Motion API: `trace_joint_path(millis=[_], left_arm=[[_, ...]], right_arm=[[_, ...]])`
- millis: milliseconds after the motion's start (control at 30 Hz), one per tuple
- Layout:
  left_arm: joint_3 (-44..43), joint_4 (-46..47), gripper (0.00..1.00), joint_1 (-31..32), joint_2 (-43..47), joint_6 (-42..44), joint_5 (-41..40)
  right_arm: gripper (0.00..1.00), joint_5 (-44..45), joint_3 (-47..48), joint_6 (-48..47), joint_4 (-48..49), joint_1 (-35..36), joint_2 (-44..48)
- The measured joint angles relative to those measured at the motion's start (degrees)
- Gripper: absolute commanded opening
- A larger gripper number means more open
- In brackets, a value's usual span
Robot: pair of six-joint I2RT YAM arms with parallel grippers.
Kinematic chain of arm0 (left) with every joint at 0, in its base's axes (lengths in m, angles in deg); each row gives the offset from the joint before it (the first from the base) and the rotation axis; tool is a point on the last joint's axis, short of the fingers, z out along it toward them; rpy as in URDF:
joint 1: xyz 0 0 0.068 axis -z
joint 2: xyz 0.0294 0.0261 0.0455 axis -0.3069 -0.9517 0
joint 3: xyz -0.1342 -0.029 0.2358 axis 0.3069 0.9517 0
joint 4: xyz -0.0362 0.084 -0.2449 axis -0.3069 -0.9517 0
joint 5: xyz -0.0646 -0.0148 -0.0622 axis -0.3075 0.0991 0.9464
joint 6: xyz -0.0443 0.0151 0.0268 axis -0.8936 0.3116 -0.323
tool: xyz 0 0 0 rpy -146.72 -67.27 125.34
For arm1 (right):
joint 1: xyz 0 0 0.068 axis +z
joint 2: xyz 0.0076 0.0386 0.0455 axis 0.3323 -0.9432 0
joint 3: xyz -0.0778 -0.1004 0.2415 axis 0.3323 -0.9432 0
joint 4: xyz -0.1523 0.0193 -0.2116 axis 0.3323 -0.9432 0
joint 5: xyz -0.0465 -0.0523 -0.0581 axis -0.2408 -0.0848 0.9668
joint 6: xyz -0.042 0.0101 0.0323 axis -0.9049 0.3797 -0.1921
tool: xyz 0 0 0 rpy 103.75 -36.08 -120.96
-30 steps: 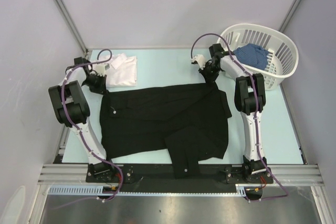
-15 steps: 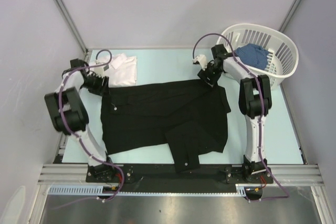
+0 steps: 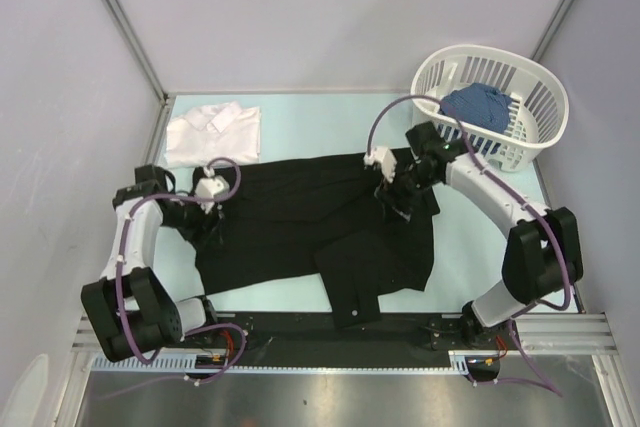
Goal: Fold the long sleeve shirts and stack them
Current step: Fold the shirt
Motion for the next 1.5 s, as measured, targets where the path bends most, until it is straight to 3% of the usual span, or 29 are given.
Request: trace_joint_path(millis=[133,300,433,600,700,800,833,900,1200,1267,1300,1333,1367,1500], left_arm=[[6.9,-3.6,0.69,1.8,1.6,4.8,-2.0],[12.2,-5.0,0.70,3.1,2.1,8.4,-6.4],[13.7,-5.0,0.71,3.1,4.1,9.5,-8.6],[13.9,-4.9,0.73,3.2,4.7,9.5,-10.1],[13.9,-4.5,0.73,3.2,3.9,9.4,-10.6],[13.9,-4.0,0.74,3.2,3.3,9.5,-11.4],[13.9,-3.9,0.73,3.2,3.3,9.5,-11.6],[14.0,-3.5,0.73,3.2,3.2,10.1,-12.4],[18.1,-2.3,0.71,4.0,3.6,16.7,-18.2],[18.1,-1.8,0.72,4.0,3.6,17.5,-18.7],[18.1,-1.6,0.72,4.1,3.6,17.7,-18.9],[18.1,-1.5,0.72,4.2,3.5,18.0,-19.1],[18.1,-1.4,0.72,4.3,3.5,18.1,-19.3],[18.1,-1.2,0.74,4.6,3.1,18.2,-19.4]], right_arm=[[0.63,0.2,-7.3,4.2,3.4,4.1,-2.2],[0.61,0.2,-7.8,10.5,9.4,6.2,-8.5],[0.59,0.3,-7.8,14.7,13.4,6.4,-11.8],[0.49,0.2,-7.6,17.3,16.4,7.6,-13.7],[0.37,-0.7,-7.6,17.7,16.6,8.3,-13.9],[0.20,-1.6,-7.6,17.5,16.3,8.7,-13.8],[0.08,-1.8,-7.6,17.4,16.1,8.8,-13.7],[0.00,-1.9,-7.6,17.4,15.7,8.8,-13.4],[0.00,-2.0,-7.6,17.4,13.7,8.0,-7.7],[0.19,-2.0,-7.6,17.5,13.7,7.7,-5.9],[0.36,-2.0,-7.6,17.5,13.6,7.7,-5.2],[0.41,-1.9,-7.6,17.7,13.6,7.6,-4.8],[0.46,-1.9,-7.6,17.8,13.8,7.6,-4.7],[0.47,-1.1,-7.5,17.5,14.8,7.5,-6.3]])
